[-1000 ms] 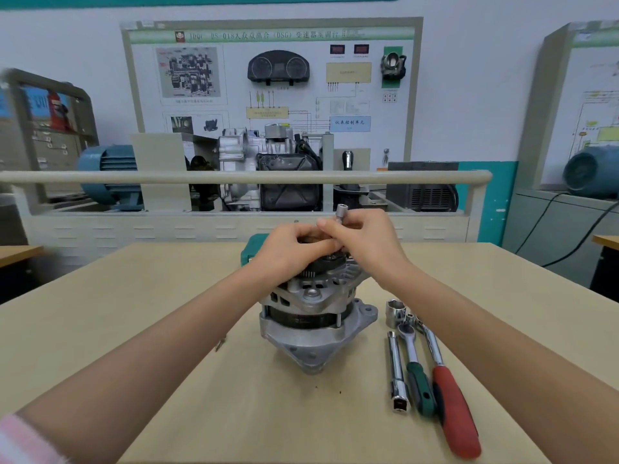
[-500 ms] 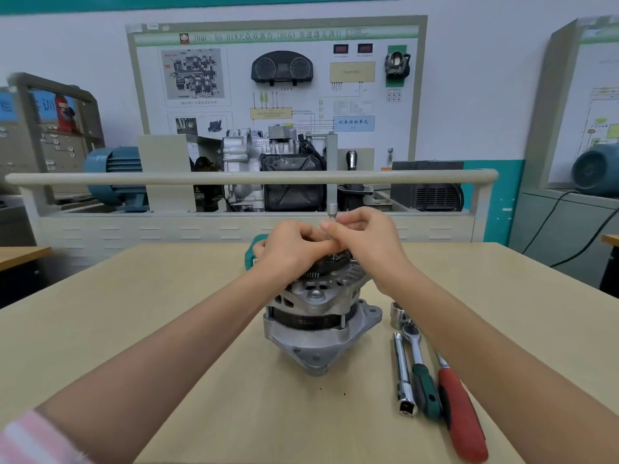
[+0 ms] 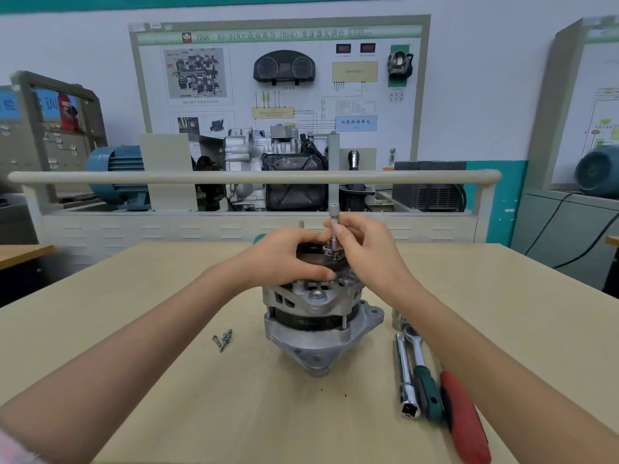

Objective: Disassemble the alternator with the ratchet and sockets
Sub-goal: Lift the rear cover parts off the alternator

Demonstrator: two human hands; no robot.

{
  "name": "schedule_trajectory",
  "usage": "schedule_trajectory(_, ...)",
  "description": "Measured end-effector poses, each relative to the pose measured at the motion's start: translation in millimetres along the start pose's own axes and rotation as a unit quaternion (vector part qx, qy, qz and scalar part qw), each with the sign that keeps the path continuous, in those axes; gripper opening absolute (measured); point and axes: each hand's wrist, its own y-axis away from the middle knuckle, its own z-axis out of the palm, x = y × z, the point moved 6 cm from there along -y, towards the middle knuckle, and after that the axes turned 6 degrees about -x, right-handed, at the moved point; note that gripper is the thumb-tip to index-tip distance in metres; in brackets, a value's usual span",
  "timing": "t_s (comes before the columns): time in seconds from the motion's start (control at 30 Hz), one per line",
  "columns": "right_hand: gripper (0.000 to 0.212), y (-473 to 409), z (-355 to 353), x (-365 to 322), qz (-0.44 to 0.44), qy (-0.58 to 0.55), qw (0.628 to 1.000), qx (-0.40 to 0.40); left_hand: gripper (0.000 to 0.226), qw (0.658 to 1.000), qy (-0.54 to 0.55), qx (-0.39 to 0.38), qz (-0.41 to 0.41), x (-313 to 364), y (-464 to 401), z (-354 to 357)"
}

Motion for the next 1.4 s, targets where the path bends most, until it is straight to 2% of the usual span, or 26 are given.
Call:
schedule_trajectory(0.13,0.008,1,1,3,0.01,-0.031,0.999,0.012,0.037,0.998,0.016,0.052,0.043,8,4,-2)
schedule_trajectory(0.43,0.017,-2,-10,0,0.016,-0.009,0.999,0.037,0.043,0.995,-0.003,0.096,0.04,3,3,-3)
schedule_trajectory(0.53,0.024,-5,-9,-3,0.015,-0.022,1.0,0.014,0.044,0.993,-0.004,0.106,0.044,3,5,-3)
schedule_trajectory(0.77,0.014,-7,-6,-4,0.006,-0.006,1.0,-0.006,0.05,0.992,0.006,0.115,0.05,3,6,-3)
schedule_trajectory(0.83,0.013,-8,-7,-3,0.021,-0.061,0.998,0.007,0.045,0.991,0.009,0.123,0.052,3,6,-3)
schedule_trajectory(0.9,0.009,-9,-9,1,0.058,-0.166,0.984,0.038,0.043,0.99,0.016,0.126,0.056,3,7,-4)
schedule_trajectory(1.0,0.009,-9,-15,8,0.117,-0.31,0.939,0.097,0.034,0.99,0.02,0.122,0.061,2,7,-4)
schedule_trajectory(1.07,0.011,-11,-22,13,0.136,-0.357,0.914,0.136,0.026,0.99,0.022,0.116,0.071,2,6,-6)
schedule_trajectory(1.13,0.013,-13,-31,20,0.153,-0.285,0.934,0.151,0.02,0.99,0.027,0.115,0.079,2,6,-10)
schedule_trajectory(1.23,0.008,-17,-30,26,0.171,-0.07,0.981,0.055,0.022,0.986,0.064,0.132,0.083,-2,5,-24)
schedule_trajectory(1.3,0.016,-17,-22,27,0.166,0.03,0.985,-0.021,0.022,0.983,0.071,0.149,0.079,-6,4,-35)
schedule_trajectory(1.4,0.031,-22,-13,20,0.143,0.154,0.974,-0.085,0.019,0.984,0.058,0.155,0.069,-17,2,-48)
